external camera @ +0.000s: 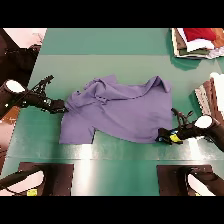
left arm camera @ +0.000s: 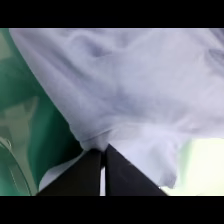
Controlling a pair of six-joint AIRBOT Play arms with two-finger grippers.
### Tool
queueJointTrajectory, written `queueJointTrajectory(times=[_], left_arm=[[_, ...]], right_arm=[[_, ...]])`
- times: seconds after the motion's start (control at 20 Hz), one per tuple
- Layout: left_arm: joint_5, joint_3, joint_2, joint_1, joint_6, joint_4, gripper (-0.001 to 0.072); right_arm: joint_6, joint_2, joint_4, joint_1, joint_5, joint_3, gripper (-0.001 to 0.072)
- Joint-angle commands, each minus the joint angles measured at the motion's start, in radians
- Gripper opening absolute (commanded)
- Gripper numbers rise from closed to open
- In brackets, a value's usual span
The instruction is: Fold the shirts.
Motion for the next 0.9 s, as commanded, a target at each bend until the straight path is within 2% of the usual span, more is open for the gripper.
queueJointTrajectory(times=[0.0,0.15,0.4,0.65,0.85], left_arm=[[0.01,0.034,0.055,0.0,-0.024,-0.002,0.0025],[0.01,0.182,0.182,0.0,-0.049,-0.002,0.0025],[0.014,0.607,0.359,0.0,-0.049,-0.003,0.0026],[0.021,1.067,0.381,0.0,-0.076,-0.004,0.0026],[0.058,1.257,0.386,0.0,-0.103,-0.067,0.0025]], right_arm=[[-0.005,0.118,0.007,-0.035,-0.019,0.072,0.0014],[-0.006,0.193,0.006,-0.113,-0.022,0.274,0.0014],[-0.065,0.187,0.005,-0.209,-0.016,0.745,0.0014],[-0.107,0.097,0.005,-0.228,0.026,1.197,0.0014],[-0.115,0.027,-0.011,-0.228,0.117,1.489,0.0014]])
